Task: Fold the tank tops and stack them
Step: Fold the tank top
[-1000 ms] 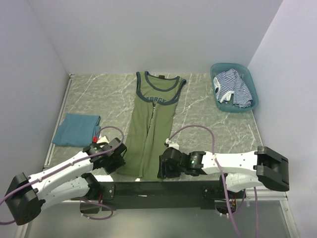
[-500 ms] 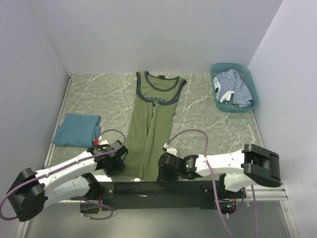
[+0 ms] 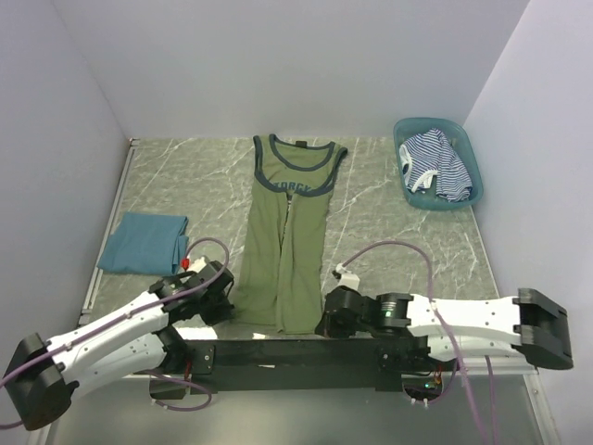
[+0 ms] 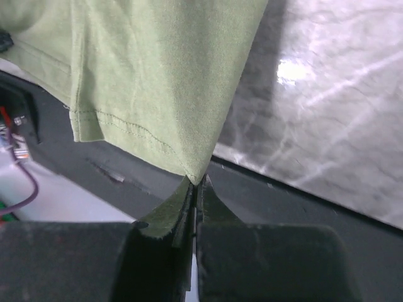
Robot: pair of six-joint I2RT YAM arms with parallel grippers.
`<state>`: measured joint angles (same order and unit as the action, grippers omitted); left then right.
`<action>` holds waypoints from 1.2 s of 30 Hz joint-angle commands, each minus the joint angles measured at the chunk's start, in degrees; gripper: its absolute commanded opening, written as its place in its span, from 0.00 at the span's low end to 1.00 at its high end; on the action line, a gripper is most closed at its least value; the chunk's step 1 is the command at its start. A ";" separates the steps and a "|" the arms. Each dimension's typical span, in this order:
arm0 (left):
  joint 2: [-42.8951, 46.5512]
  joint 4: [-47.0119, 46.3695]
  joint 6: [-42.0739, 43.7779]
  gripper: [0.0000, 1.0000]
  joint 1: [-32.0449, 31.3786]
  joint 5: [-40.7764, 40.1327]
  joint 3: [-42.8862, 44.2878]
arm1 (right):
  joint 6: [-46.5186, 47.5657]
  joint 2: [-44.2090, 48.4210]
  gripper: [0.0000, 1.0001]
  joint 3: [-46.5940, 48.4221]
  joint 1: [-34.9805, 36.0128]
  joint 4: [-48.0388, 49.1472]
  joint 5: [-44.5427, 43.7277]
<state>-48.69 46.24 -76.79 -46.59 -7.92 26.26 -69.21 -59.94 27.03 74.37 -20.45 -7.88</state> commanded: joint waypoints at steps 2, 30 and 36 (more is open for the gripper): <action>3.85 1.66 1.21 0.00 -0.87 3.79 0.90 | -2.76 7.01 0.00 -1.89 1.12 -8.29 -1.61; -13.35 -10.28 12.36 0.01 0.51 -10.71 25.14 | 20.06 -1.39 0.00 19.97 -18.28 -12.08 -3.37; -29.07 -18.80 20.80 0.01 11.93 -7.47 38.83 | 31.93 -14.74 0.00 32.44 -35.67 -6.36 3.81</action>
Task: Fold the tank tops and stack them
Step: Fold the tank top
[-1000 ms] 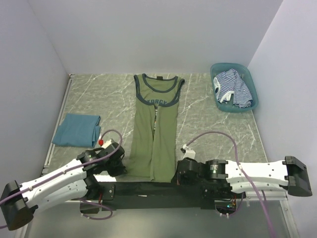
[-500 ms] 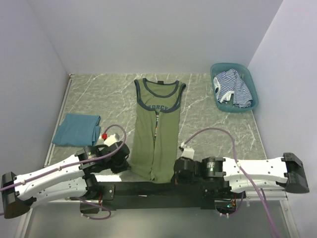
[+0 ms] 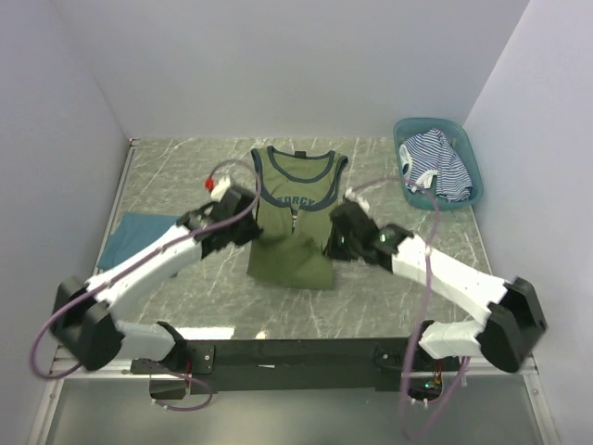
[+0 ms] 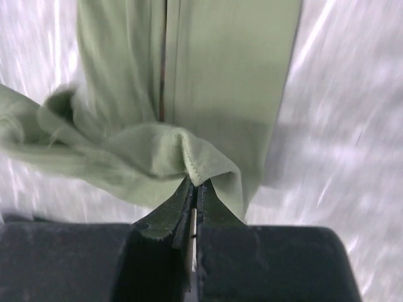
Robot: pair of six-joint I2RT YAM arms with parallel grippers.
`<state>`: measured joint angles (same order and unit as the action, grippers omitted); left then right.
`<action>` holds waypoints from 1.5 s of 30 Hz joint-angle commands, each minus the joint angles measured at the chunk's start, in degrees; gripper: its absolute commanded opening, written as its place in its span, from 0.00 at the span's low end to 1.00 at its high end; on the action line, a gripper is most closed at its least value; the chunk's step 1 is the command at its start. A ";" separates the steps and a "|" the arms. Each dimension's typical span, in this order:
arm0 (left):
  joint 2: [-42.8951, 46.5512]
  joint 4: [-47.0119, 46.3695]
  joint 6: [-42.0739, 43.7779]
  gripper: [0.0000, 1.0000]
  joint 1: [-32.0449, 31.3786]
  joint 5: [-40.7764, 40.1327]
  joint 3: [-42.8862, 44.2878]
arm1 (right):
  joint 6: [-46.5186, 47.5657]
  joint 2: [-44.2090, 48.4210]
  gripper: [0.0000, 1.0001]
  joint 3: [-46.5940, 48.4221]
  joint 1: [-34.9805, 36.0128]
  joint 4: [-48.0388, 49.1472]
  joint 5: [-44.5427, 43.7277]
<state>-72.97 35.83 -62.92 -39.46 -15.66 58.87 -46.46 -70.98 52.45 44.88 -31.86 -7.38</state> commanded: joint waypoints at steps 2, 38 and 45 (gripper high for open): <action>-12.76 -10.77 9.11 0.01 9.29 3.33 9.67 | 12.34 -10.65 0.00 11.08 -11.89 5.66 6.48; -2.44 -30.12 7.54 0.69 13.71 19.26 -23.54 | -1.62 -4.34 0.59 -15.88 -9.38 21.48 5.44; -5.87 -31.35 7.02 0.64 13.36 18.30 -24.50 | -0.92 -10.22 0.58 -13.69 -9.38 20.61 5.26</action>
<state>-78.32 7.20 -55.24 -25.67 3.18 35.42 -46.92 -79.11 37.34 35.27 -12.67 -0.71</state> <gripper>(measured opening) 0.651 0.588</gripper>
